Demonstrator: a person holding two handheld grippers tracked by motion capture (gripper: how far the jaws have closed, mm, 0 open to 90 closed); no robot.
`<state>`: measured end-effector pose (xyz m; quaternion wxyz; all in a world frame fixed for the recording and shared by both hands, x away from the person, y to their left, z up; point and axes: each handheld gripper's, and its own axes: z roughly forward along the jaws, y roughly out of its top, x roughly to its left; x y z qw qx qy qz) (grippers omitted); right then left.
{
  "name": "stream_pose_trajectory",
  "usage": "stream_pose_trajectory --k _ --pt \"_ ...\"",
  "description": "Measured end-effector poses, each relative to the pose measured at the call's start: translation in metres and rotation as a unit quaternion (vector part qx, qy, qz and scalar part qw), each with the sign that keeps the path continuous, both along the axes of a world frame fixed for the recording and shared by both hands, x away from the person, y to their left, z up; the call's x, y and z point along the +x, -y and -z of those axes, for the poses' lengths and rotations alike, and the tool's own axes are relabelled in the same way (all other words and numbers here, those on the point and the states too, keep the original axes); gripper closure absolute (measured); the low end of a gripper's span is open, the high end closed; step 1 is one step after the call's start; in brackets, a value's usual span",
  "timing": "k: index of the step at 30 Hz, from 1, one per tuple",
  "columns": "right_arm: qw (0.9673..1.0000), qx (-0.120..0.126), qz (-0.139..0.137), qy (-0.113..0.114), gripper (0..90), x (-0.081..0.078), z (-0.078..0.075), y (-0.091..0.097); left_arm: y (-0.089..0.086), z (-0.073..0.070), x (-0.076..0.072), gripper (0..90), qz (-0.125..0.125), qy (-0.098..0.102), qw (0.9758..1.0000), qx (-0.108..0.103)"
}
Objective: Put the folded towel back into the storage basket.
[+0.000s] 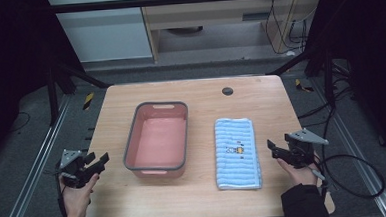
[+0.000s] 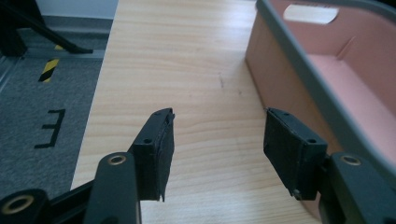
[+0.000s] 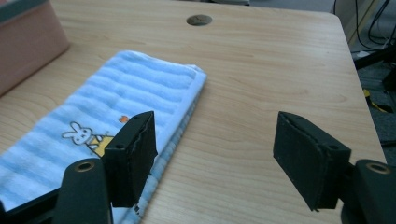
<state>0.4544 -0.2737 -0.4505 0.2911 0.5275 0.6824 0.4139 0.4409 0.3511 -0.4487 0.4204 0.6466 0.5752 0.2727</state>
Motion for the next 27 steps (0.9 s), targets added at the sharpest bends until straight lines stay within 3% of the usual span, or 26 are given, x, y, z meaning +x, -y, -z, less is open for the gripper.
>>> stream_pose_trajectory --k 2,3,8,15,27 --pt "0.9999 0.01 -0.005 0.008 28.6 -0.001 -0.004 -0.001 0.001 -0.007 -0.001 42.4 0.004 0.006 1.0 -0.001" --pt "0.9999 0.013 -0.005 0.009 27.9 -0.001 -0.006 -0.001 0.003 -0.013 -0.004 41.9 0.01 0.015 0.9998 -0.011" --pt "0.9996 0.02 -0.005 0.02 28.9 -0.003 -0.015 0.001 0.01 -0.022 -0.007 38.8 0.024 0.028 0.9993 -0.006" --pt "0.9993 0.024 -0.016 0.023 31.8 -0.001 -0.026 0.002 0.027 -0.038 -0.009 36.1 0.046 0.038 0.9982 -0.004" --pt "0.9981 0.026 -0.027 0.049 32.7 0.008 -0.063 -0.004 0.054 -0.061 -0.004 36.3 0.076 0.055 0.9955 -0.012"
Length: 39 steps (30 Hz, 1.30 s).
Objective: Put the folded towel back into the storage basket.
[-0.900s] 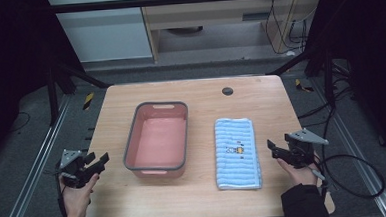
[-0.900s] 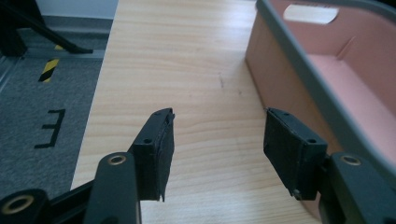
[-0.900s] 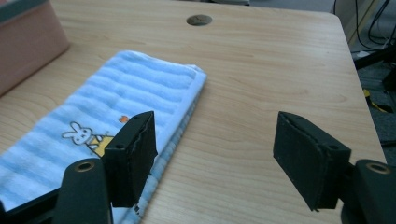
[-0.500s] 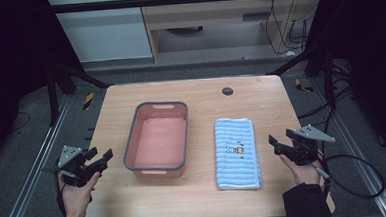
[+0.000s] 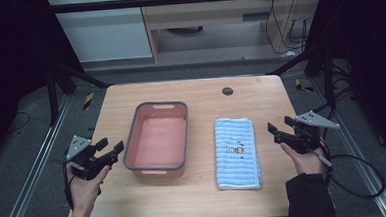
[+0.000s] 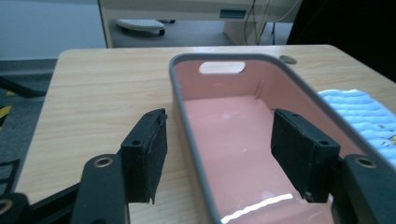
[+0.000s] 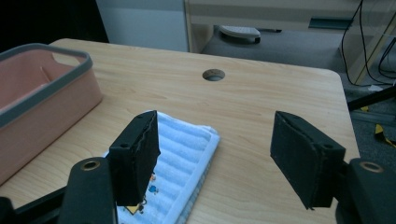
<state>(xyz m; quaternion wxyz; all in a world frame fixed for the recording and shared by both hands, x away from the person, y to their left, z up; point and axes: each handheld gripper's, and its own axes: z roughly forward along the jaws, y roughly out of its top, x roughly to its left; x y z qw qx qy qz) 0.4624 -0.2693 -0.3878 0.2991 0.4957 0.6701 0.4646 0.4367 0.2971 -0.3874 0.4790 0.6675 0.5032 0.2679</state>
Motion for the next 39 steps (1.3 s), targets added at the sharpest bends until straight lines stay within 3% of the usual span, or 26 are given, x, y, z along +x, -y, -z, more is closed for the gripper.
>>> stream_pose_trajectory --k 16,22,28,39 --pt "0.9998 0.002 -0.014 0.014 32.7 0.013 -0.02 -0.014 0.063 -0.031 0.0 36.0 0.051 0.032 0.9981 0.012" --pt "0.9997 0.002 -0.021 0.016 31.4 0.017 -0.023 -0.021 0.083 -0.033 0.001 36.0 0.065 0.035 0.9971 0.016" --pt "0.9994 -0.012 -0.029 0.014 31.4 0.024 -0.025 -0.029 0.107 -0.031 0.001 36.0 0.086 0.035 0.9953 0.027" --pt "0.9993 -0.006 -0.032 0.015 31.4 0.032 -0.026 -0.032 0.15 -0.019 -0.001 36.0 0.123 0.027 0.9915 0.033"
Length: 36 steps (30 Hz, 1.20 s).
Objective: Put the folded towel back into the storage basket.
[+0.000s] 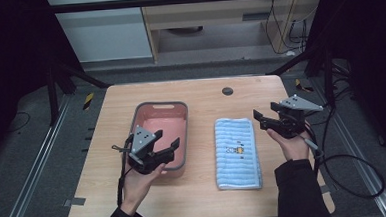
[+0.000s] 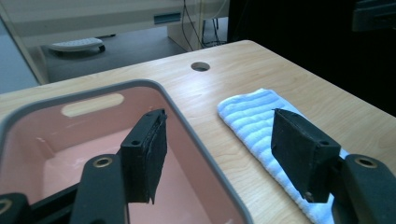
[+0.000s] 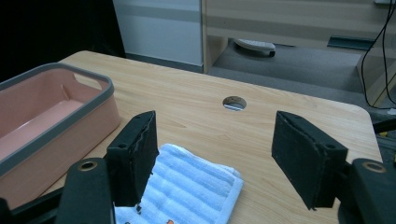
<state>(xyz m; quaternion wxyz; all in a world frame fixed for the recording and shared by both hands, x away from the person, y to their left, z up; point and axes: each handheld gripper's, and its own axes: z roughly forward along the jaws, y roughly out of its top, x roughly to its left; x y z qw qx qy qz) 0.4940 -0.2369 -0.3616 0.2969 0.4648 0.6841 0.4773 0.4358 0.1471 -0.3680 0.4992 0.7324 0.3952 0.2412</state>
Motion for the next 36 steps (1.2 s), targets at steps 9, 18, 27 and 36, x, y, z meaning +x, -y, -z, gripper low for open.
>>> stream_pose_trajectory --k 9,18,27,36 --pt "1.0 0.003 0.002 -0.005 31.7 0.005 0.003 0.002 0.022 0.009 -0.001 36.0 0.019 -0.009 0.9997 0.011" --pt "0.9999 -0.005 -0.006 -0.011 33.0 0.015 0.01 0.0 0.04 0.023 -0.001 36.0 0.033 -0.024 0.9991 0.014" --pt "0.9997 -0.012 -0.005 -0.02 34.3 0.025 0.02 0.001 0.058 0.034 0.0 35.8 0.043 -0.033 0.9982 0.026" --pt "0.9994 -0.016 -0.011 -0.028 35.2 0.033 0.03 0.002 0.071 0.048 0.0 35.8 0.046 -0.044 0.9973 0.037"
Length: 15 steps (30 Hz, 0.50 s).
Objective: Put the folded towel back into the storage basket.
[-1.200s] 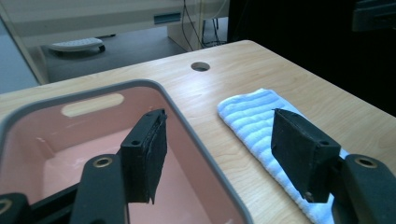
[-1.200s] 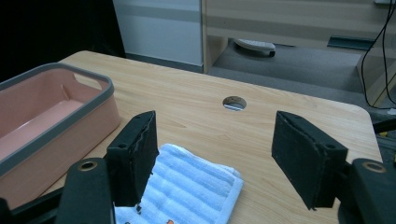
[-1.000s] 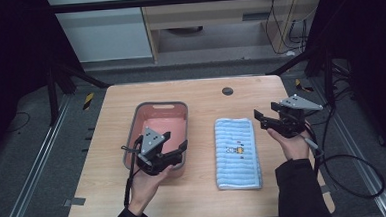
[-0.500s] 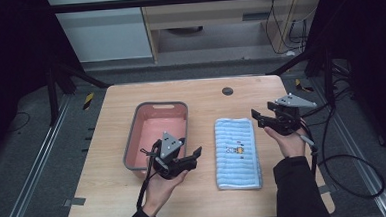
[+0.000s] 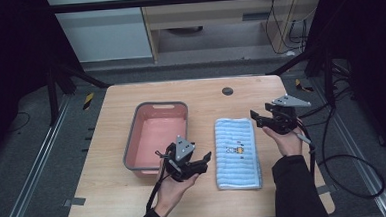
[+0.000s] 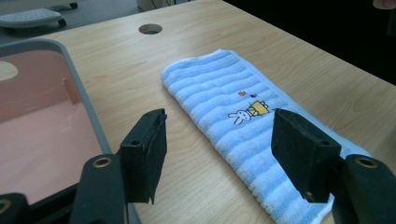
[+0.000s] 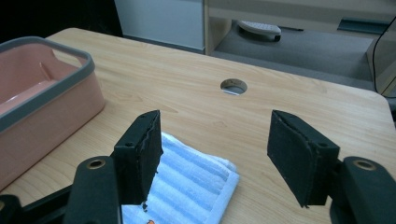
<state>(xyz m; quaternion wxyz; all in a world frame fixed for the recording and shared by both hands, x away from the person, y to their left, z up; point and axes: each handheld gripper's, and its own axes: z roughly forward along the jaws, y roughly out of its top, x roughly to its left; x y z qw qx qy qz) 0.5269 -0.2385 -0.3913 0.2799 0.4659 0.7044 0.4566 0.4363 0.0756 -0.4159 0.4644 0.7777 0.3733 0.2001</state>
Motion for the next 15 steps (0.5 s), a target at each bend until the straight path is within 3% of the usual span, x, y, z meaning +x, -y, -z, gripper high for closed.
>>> stream_pose_trajectory --k 15 --pt "0.9995 -0.004 0.003 -0.031 40.1 0.013 0.029 0.006 0.025 0.025 0.0 38.5 0.02 -0.022 0.9994 0.016"
